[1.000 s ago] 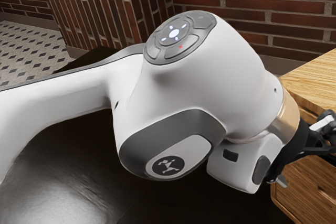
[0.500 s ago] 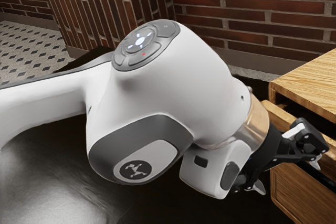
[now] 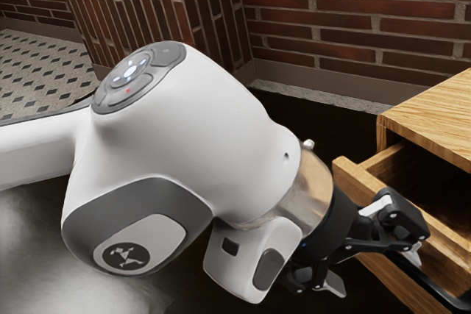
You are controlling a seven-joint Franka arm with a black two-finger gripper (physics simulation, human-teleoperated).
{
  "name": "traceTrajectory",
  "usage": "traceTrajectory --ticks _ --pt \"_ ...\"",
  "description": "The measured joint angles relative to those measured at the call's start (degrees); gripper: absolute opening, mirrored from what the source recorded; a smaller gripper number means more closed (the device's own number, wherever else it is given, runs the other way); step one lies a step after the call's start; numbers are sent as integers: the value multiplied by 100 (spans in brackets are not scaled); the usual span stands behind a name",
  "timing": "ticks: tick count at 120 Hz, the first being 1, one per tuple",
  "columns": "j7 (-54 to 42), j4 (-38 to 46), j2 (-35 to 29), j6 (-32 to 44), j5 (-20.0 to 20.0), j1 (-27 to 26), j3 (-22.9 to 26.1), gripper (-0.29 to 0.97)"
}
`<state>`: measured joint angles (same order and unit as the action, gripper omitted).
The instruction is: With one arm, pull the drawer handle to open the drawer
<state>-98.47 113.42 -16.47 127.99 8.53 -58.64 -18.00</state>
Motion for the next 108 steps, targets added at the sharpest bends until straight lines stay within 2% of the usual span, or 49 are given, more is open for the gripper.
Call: traceTrajectory --ticks 26,62,82,108 --pt "4 257 -237 4 1 1 -2 68" --pt "10 648 -678 3 10 32 5 66" --pt "13 884 -943 -17 5 163 230 66" --pt "18 970 -1157 -31 7 186 277 67"
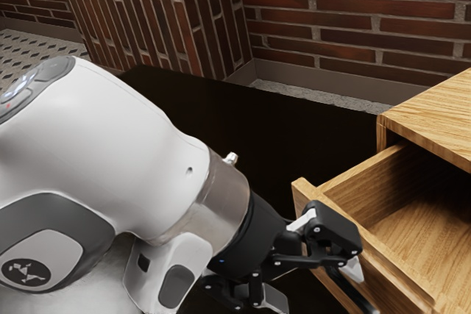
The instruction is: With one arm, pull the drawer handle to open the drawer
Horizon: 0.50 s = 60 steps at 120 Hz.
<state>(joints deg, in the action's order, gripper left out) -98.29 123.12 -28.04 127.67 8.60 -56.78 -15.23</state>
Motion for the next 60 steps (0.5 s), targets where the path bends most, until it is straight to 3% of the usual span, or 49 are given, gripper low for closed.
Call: traceTrajectory --ticks 24,48,60 --pt "21 -208 -209 -26 -9 10 59 68" --pt "83 -1368 -14 -589 -44 111 -26 68" --pt "113 -2155 341 -1092 -78 143 -408 68"
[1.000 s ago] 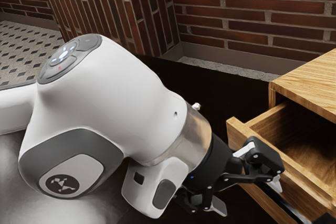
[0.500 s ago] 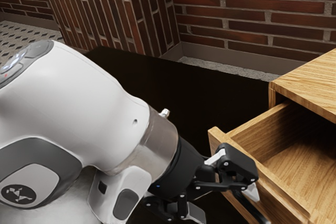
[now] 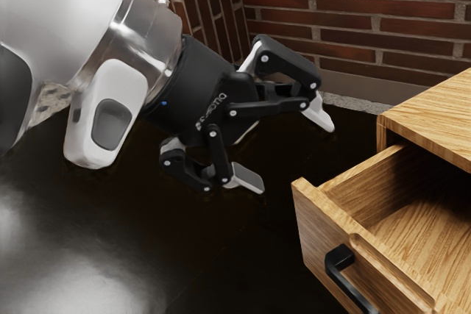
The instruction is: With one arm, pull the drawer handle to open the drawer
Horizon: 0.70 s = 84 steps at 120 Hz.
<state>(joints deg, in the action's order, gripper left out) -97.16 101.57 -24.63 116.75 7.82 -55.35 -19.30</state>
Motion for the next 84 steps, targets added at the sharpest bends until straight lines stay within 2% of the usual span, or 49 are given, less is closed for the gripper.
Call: traceTrajectory --ticks 12,19,37,53,62,72,84 --pt "84 -480 204 -508 10 45 -592 68" --pt "152 -701 430 -801 26 437 -790 68" --pt "508 -1341 1270 -1525 55 1582 -878 68" --pt "1190 -1732 1676 -2272 69 2207 -885 68" --pt "1581 -1763 1680 -2623 43 2846 -752 68" --pt "1966 -1769 1668 -2929 28 3920 -3 68" --pt "2368 -1774 1673 -3173 47 4212 283 68"
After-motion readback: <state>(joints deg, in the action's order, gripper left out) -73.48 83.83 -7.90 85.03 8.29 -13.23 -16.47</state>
